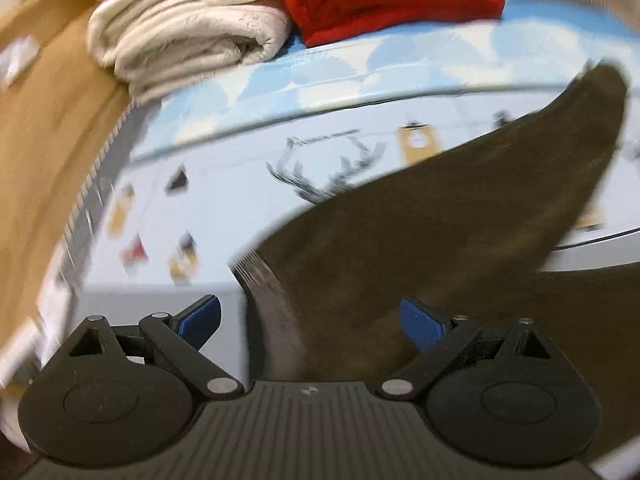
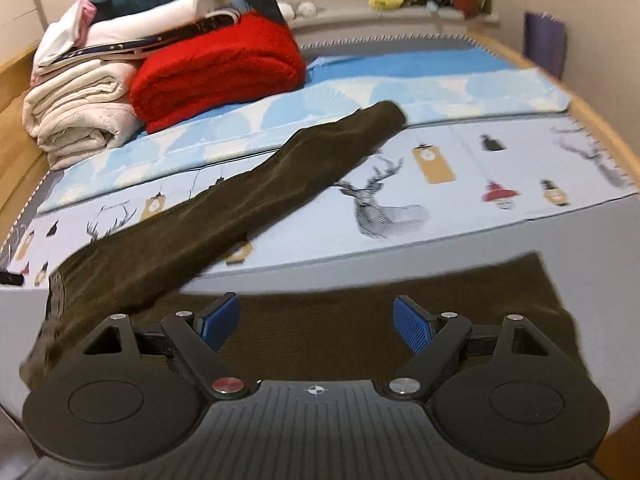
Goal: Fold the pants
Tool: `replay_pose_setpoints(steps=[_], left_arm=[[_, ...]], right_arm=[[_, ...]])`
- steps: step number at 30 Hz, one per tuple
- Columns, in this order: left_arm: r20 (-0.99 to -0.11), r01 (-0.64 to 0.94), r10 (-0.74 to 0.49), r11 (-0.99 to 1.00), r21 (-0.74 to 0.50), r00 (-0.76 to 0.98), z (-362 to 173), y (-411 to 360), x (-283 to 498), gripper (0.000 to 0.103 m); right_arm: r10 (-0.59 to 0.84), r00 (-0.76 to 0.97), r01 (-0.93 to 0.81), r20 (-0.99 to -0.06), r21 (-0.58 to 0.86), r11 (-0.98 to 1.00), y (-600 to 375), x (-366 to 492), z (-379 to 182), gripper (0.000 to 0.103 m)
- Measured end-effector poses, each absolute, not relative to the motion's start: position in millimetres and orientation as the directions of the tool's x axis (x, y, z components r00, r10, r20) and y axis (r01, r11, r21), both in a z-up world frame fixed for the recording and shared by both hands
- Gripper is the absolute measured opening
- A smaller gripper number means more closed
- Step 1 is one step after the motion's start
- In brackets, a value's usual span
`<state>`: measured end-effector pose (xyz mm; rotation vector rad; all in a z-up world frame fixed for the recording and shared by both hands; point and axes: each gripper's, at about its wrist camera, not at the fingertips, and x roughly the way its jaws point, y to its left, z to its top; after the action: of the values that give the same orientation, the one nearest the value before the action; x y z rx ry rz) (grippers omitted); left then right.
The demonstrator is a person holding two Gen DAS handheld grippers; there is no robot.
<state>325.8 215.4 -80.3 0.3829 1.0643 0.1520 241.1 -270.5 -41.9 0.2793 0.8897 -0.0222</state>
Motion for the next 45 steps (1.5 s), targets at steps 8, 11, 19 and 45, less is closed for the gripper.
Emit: replay_pose_setpoints(steps=[8,11,19,45], left_arm=[[-0.84,0.149,0.355,0.882,0.446,0.41,-180,274,449,0.098],[-0.842,0.169,0.346,0.88,0.444,0.414,-203,283,469,0.098],[-0.827,0.304,0.362,0.804,0.51,0.43,-256,267,500,0.103],[-0.912,-0.266,-0.04,0.951,-0.161,0.408,-151,269,193,0.021]], right_arm=[[0.127,0.611,0.168,-0.782,0.285,0.944,-259,461,-93,0.085],[0.13,0.592,0.237,-0.795,0.326,0.915,-253,536,-122,0.085],[0.037,0.52,0.423,-0.853,0.295,0.857,-226,656,-205,0.084],[-0.017,0.466,0.41,-0.885,0.199,0.89,-325,222,-147,0.032]])
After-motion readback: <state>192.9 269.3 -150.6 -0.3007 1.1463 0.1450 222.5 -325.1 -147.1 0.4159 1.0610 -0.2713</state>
